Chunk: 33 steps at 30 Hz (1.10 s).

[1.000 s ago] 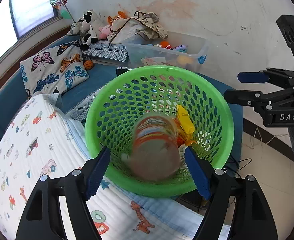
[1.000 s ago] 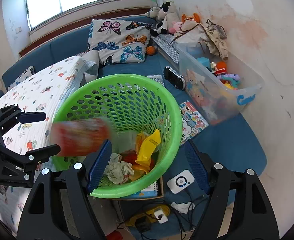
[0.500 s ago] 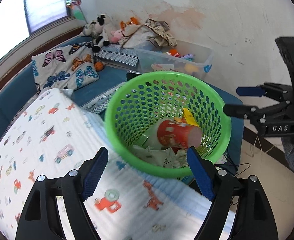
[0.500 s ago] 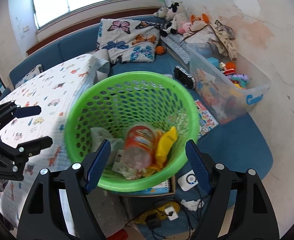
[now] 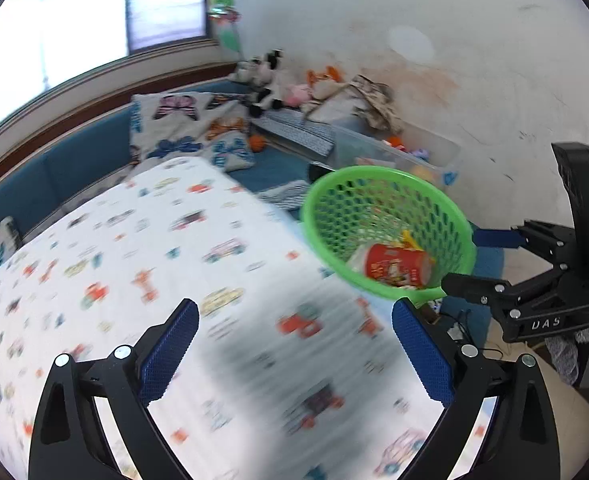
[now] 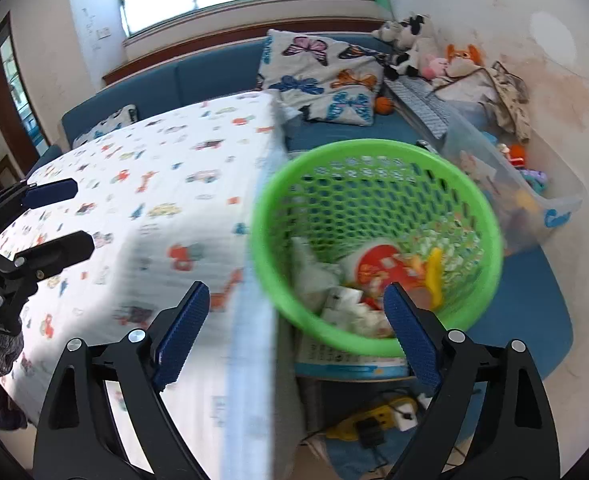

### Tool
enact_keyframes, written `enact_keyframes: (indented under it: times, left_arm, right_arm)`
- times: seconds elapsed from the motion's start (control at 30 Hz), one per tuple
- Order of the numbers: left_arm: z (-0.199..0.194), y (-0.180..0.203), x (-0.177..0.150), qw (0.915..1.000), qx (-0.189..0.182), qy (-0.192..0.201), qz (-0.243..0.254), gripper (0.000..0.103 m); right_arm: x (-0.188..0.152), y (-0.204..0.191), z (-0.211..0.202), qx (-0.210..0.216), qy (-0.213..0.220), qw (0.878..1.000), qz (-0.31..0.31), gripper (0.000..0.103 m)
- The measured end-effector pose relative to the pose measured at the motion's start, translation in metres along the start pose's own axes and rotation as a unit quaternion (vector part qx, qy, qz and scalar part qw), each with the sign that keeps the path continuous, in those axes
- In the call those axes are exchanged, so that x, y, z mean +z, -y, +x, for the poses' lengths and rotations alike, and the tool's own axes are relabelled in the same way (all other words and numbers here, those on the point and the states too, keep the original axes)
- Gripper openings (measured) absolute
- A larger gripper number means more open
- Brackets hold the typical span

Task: Collect trash

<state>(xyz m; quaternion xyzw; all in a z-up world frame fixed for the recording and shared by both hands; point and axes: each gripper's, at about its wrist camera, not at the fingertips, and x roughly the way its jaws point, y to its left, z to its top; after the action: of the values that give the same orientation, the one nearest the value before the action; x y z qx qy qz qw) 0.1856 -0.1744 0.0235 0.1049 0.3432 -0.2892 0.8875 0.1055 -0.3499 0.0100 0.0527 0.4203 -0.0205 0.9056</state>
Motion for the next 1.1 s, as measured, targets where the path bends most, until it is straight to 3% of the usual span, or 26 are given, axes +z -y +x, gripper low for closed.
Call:
enact_keyframes:
  times: [0.27, 0.53, 0.87, 1.1]
  left_arm:
    - [-0.046, -0.049, -0.045, 0.9966, 0.055, 0.010, -0.060, 0.096]
    - [-0.081, -0.085, -0.091, 0.9869, 0.104, 0.013, -0.123, 0.096]
    - [-0.113, -0.106, -0.133, 0.9718, 0.154, 0.023, -0.177, 0.096]
    - [-0.123, -0.110, -0.147, 0.9670, 0.163, 0.025, -0.194, 0.096]
  right_arm:
    - [-0.006, -0.062, 0.006, 0.027, -0.003, 0.999, -0.027, 0.095]
    - [-0.019, -0.111, 0.016, 0.041, -0.013, 0.998, -0.039, 0.097]
    - [-0.027, -0.141, 0.008, 0.049, -0.008, 0.998, -0.031, 0.098]
    - [-0.035, -0.153, -0.002, 0.042, 0.004, 0.998, -0.044, 0.098]
